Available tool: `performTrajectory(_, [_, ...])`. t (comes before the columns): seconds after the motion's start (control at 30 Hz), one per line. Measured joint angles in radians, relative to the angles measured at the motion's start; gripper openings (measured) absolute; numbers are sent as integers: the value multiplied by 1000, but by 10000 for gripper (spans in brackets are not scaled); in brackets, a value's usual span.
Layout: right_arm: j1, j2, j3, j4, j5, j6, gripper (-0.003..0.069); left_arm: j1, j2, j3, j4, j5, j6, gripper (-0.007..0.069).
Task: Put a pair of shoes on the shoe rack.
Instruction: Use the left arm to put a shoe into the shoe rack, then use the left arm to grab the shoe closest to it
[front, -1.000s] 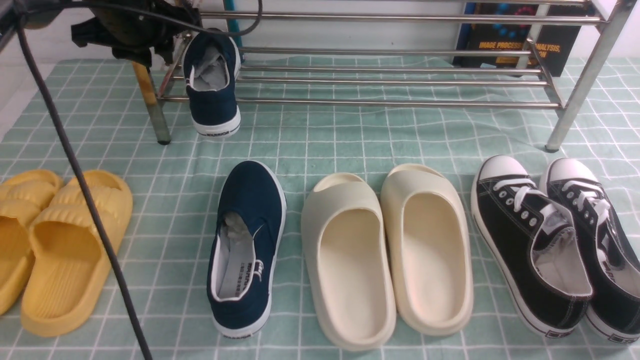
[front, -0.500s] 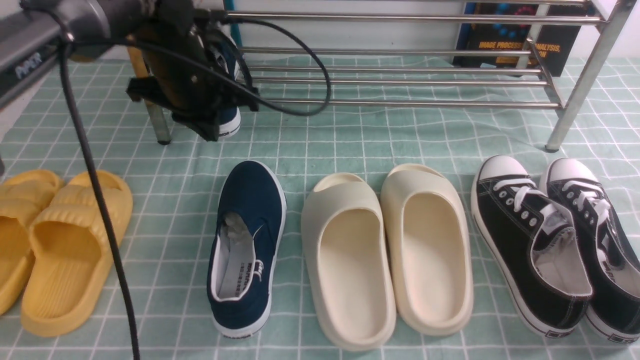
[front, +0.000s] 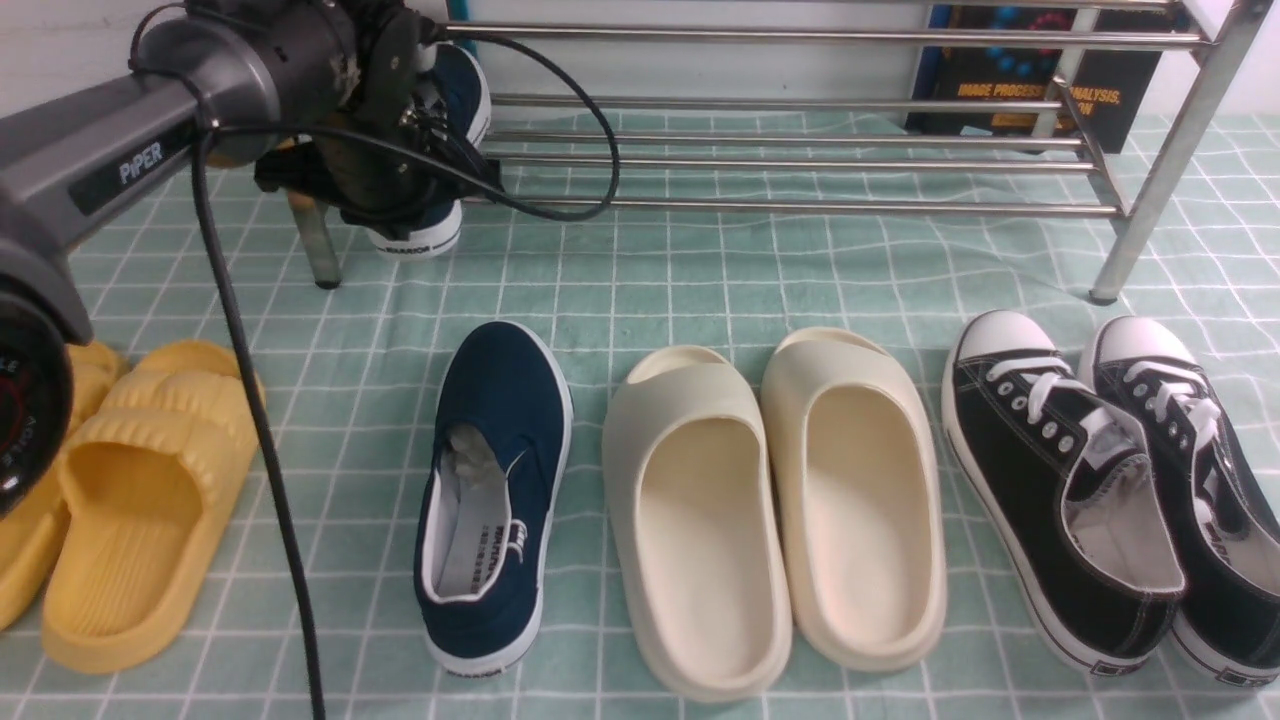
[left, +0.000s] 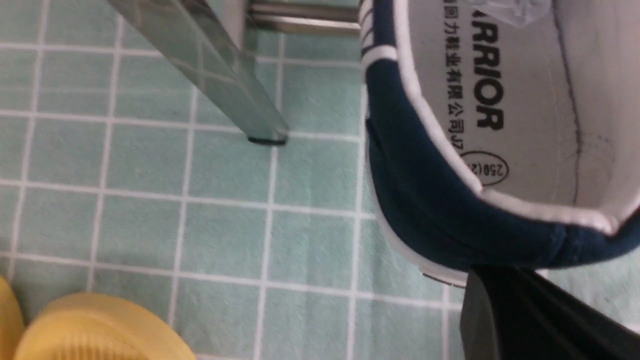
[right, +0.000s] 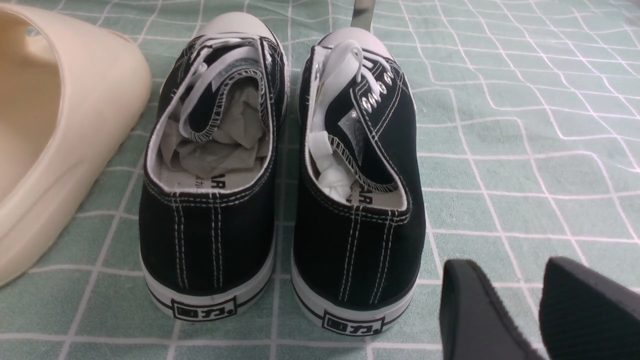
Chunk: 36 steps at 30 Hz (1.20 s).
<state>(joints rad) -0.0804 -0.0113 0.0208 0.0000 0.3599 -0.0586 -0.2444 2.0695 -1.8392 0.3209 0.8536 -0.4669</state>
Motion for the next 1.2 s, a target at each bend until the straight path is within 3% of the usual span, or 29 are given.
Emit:
performTrajectory(0.57, [0, 0, 0, 0, 0, 0, 246, 23, 66, -118, -16, 42, 15, 18])
performTrajectory(0.73, [0, 0, 0, 0, 0, 0, 246, 23, 19, -118, -31, 103, 15, 159])
performTrajectory(0.83, [0, 0, 0, 0, 0, 0, 246, 21, -42, -118, -50, 181, 19, 272])
performTrajectory(0.93, [0, 0, 0, 0, 0, 0, 246, 21, -112, -120, -83, 279, 52, 335])
performTrajectory(1.13, [0, 0, 0, 0, 0, 0, 246, 18, -255, -53, -248, 375, 141, 362])
performTrajectory(1.2, [0, 0, 0, 0, 0, 0, 246, -7, -341, 81, -276, 376, 142, 353])
